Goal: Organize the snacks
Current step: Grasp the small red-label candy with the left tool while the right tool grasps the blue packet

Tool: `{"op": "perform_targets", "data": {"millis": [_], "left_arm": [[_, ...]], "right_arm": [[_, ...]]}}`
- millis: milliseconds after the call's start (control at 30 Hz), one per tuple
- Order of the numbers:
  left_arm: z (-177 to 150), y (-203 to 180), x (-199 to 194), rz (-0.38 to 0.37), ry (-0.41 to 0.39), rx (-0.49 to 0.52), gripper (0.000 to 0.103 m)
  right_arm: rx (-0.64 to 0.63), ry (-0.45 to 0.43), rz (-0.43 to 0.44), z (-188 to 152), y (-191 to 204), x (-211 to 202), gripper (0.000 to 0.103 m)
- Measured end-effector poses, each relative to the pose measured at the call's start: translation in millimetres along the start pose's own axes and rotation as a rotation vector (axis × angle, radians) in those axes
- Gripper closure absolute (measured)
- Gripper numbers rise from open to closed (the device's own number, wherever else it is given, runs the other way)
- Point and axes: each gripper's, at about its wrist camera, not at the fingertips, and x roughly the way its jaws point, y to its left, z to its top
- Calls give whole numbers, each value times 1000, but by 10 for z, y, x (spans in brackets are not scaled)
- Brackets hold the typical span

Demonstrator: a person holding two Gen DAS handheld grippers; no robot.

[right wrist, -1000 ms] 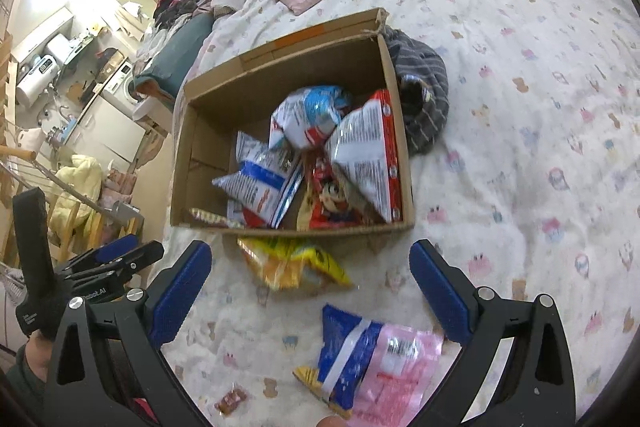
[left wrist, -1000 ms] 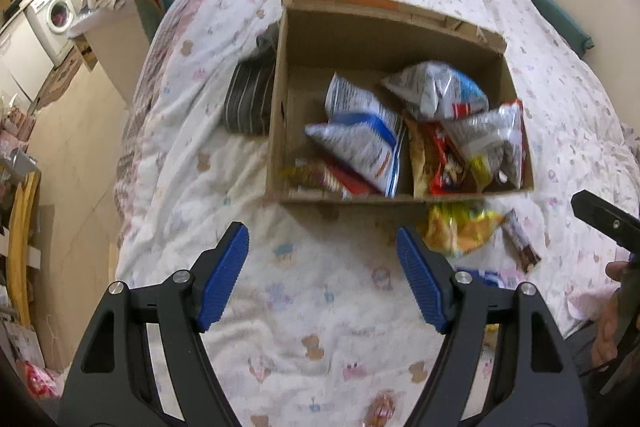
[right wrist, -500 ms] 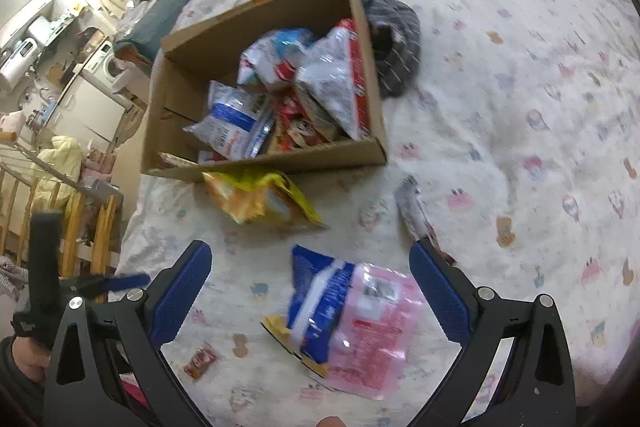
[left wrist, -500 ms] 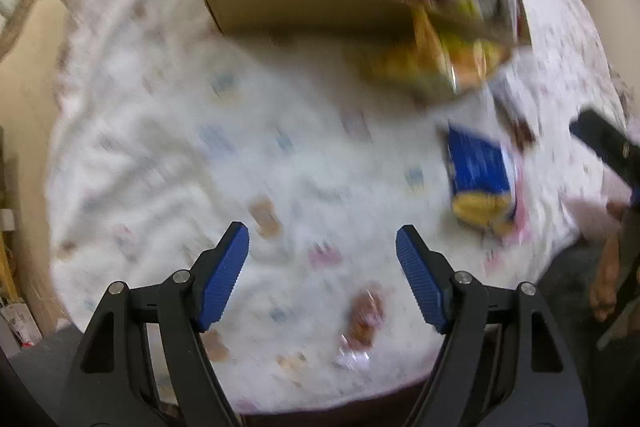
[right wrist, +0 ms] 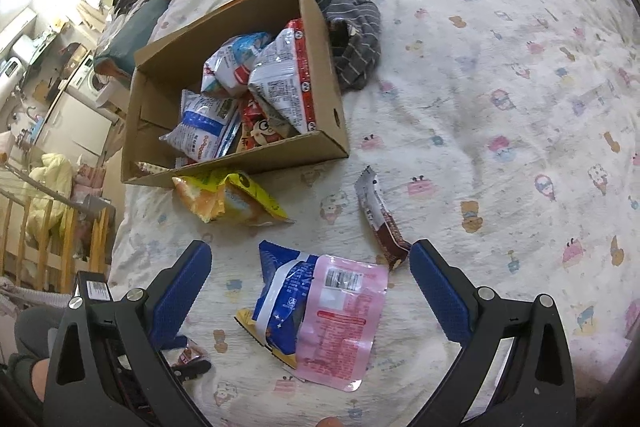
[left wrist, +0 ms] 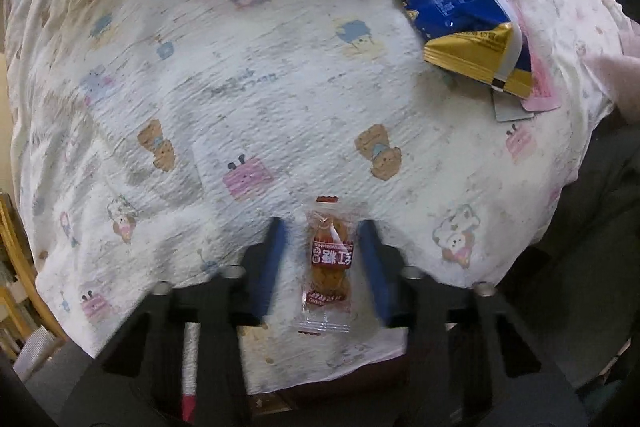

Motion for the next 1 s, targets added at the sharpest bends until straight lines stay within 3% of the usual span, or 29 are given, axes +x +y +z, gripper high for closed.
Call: {"op": "perform_targets", "data": {"millis": [33,167,333,533,700,800,1000], "left_arm": [[2,-9,-1,12,-6,1,83],[81,-50,-60,26,-38,-7,84],[159,50,-279,24,-120,-64,84],[259,295,-594,12,-234,-193,84],[242,546,-716,9,-285,-293,84],[184,672,-756,4,-302,-342,84],[191,800,-836,-23,-324,-374,84]], "right_arm": [[7,2,1,3,-7,6,2],[39,40,17,0,-49,77,2],[85,175,56,-91,-73,331,2],[171,291,216,-172,-21,551,2],[147,320,165,-161,124,686,3],[110,342,169,-167,254,749,16],[34,421,77,-250,408,1009,28]]}}
